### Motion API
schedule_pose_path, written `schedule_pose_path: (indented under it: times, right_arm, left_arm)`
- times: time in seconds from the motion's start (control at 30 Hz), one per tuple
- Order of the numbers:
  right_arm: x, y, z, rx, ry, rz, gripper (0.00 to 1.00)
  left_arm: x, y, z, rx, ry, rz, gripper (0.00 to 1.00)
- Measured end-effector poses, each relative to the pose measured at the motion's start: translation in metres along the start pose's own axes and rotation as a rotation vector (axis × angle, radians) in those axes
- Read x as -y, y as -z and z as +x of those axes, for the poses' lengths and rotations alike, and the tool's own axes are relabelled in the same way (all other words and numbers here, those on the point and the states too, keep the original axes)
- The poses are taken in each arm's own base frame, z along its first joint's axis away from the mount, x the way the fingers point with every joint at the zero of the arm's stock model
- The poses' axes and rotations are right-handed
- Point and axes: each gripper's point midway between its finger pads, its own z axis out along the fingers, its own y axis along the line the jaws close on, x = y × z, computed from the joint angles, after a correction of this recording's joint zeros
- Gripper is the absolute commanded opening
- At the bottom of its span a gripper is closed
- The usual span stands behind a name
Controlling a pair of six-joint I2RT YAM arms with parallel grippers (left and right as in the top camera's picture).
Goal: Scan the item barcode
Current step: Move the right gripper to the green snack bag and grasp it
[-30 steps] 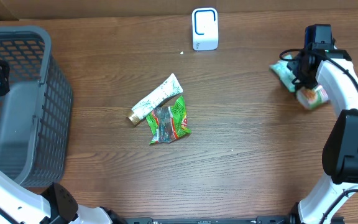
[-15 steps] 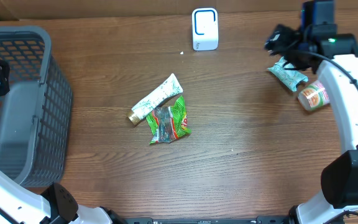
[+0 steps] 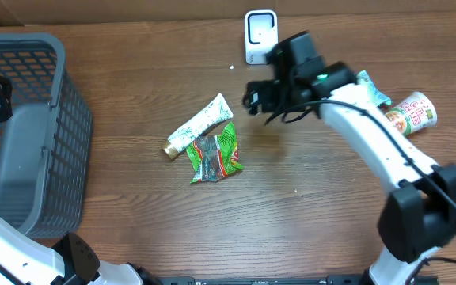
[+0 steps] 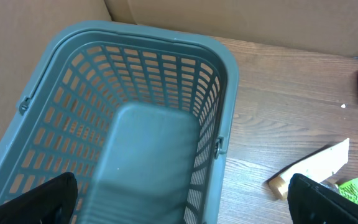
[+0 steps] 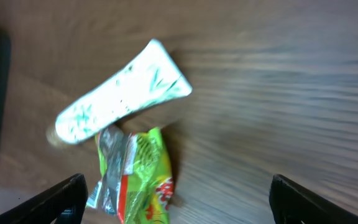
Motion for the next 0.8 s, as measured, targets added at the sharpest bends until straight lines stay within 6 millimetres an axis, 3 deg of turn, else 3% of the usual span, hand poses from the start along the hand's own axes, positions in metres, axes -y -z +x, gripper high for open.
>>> schedule_pose_path:
  times: [0.07, 0.3, 0.43, 0.57, 0.7, 0.73, 0.8]
  right_arm:
    - [-0.010, -0.017, 0.008, -0.033, 0.020, -0.022, 0.92]
    - [-0.032, -0.080, 0.062, -0.241, 0.047, -0.091, 0.88]
    - [-0.042, -0.096, 0.086, -0.310, 0.065, -0.103, 0.89]
    - [-0.052, -0.102, 0.092, -0.307, 0.099, -0.113, 0.91]
    - [-0.050, -0.120, 0.095, -0.309, 0.107, -0.116, 0.91]
    - [-0.050, -0.124, 0.094, -0.309, 0.106, -0.126, 0.88]
    - [-0.052, -0.126, 0.090, -0.291, 0.103, -0.133, 0.65]
  left_arm:
    - [0.000, 0.000, 0.000, 0.000, 0.000, 0.000, 1.00]
    - [0.000, 0.000, 0.000, 0.000, 0.000, 0.000, 0.99]
    - [0.000, 0.000, 0.000, 0.000, 0.000, 0.000, 1.00]
    - [0.000, 0.000, 0.000, 0.000, 0.000, 0.000, 0.99]
    - [0.000, 0.000, 0.000, 0.000, 0.000, 0.000, 1.00]
    - [0.000, 0.000, 0.000, 0.000, 0.000, 0.000, 1.00]
    - [0.000, 0.000, 0.000, 0.000, 0.000, 0.000, 1.00]
